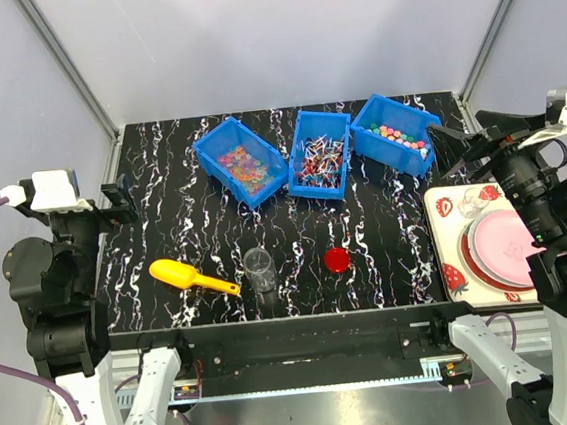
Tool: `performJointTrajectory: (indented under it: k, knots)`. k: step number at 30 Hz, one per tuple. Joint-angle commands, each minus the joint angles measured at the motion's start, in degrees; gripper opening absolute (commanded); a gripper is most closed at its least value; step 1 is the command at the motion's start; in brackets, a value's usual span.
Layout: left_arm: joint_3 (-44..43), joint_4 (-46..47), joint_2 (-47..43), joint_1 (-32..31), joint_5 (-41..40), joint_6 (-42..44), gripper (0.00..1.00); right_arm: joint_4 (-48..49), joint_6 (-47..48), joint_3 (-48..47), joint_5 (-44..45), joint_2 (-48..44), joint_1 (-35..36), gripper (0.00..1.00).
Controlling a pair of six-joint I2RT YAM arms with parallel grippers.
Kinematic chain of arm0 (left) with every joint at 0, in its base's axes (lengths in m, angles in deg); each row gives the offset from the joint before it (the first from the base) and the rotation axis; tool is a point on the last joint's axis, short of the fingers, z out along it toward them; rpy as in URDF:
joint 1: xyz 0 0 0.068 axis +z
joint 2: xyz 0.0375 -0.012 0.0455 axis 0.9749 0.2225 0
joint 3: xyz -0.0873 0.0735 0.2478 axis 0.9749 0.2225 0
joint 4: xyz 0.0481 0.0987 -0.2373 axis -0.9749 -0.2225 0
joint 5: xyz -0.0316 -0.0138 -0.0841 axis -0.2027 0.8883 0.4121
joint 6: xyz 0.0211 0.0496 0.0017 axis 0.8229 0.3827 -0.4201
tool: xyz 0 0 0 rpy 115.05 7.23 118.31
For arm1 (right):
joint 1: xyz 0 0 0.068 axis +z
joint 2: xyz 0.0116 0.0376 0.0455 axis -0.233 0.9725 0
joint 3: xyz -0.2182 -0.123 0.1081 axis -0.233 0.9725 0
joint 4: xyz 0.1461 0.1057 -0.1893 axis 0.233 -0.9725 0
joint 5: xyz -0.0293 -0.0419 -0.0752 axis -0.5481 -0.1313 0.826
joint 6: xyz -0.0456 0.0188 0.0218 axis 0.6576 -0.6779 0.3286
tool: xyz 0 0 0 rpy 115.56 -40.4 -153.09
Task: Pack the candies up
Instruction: Move the storage box to the center of the board.
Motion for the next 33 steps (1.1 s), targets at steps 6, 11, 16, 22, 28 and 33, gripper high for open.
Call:
performJointTrajectory:
  k: [6,11,16,22,28,33]
  knots:
    - [-0.7,1.2,-0.5,0.6,2.0,-1.3,0.99,1.9,-0.2,0.4,-0.8,-0.6,-0.4,1.00]
    - [-0.5,1.1,-0.8,0.8,3.0,-1.3,0.99,1.9,0.3,0.7,-1.1,-0.7,-0.3,1.00]
    - [-0.1,0.1,-0.8,1.0,7.3,1.5,0.99,1.8,1.7,1.3,-3.2,-0.7,-0.3,1.00]
    - [-0.1,-0.9,2.3,1.0,13.0,4.7,0.99,0.3,12.9,5.7,-21.7,0.7,0.4,1.00]
    - [-5.1,-5.2,11.6,1.0,11.7,5.4,0.99,1.8,16.7,10.4,-19.6,3.8,0.5,1.00]
    - [-7.1,-5.6,20.1,-0.2,9.5,3.5,0.99,4.1,19.6,16.8,-17.8,3.9,0.4,1.00]
